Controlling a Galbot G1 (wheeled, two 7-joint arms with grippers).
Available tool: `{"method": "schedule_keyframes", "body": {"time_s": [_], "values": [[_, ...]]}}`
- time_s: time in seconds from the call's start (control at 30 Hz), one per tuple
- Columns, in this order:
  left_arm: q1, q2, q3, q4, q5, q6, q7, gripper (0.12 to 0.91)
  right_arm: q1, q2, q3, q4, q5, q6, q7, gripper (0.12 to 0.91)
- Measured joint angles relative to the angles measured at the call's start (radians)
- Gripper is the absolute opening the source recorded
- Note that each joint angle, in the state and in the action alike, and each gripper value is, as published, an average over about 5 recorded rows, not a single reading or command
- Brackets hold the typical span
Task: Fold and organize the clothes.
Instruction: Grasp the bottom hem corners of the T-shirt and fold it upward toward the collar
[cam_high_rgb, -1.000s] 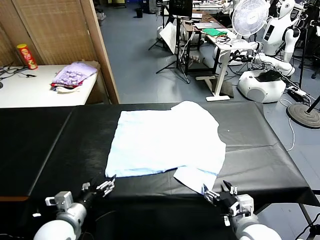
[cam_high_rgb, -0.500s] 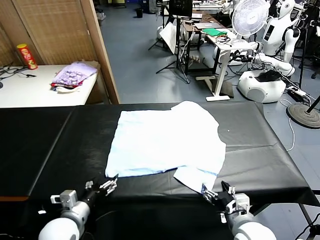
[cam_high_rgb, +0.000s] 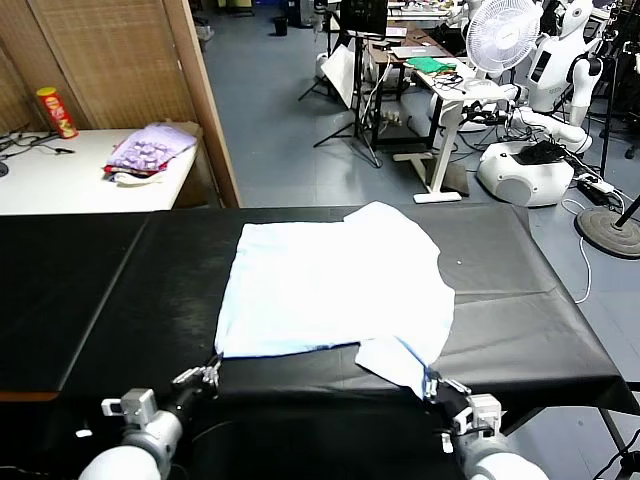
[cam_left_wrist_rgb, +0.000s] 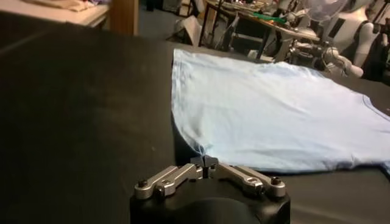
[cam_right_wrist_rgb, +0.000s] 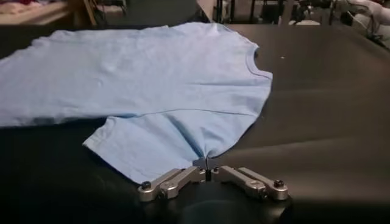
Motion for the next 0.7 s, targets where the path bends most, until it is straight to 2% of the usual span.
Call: {"method": "schedule_keyframes", "body": {"time_s": [0.13,0.3,0.47,0.7], "values": [[0.020,0.008,-0.010,-0.052,-0.020,-0.022,-0.007,0.127,0.039,-0.026,0.015,-0.019,0.010,0.056,-0.039,0.122],[-0.046,-0.019,0.018,-0.047,0.029,-0.057,-0.002,0.127,0.159,-0.058,-0.001,-0.127,0.009,0.132,-0.079,0.122],[-0.156,-0.057,0.063,0.024,0.093,-0.083,-0.004,0.127,0.308,-0.075,-0.036,-0.253,-0.003,0.174,-0.106,0.122],[-0.319,-0.093,0.130,0.182,0.192,-0.120,-0.004,0.127,0.489,-0.077,-0.099,-0.440,-0.056,0.239,-0.156,0.122]]}}
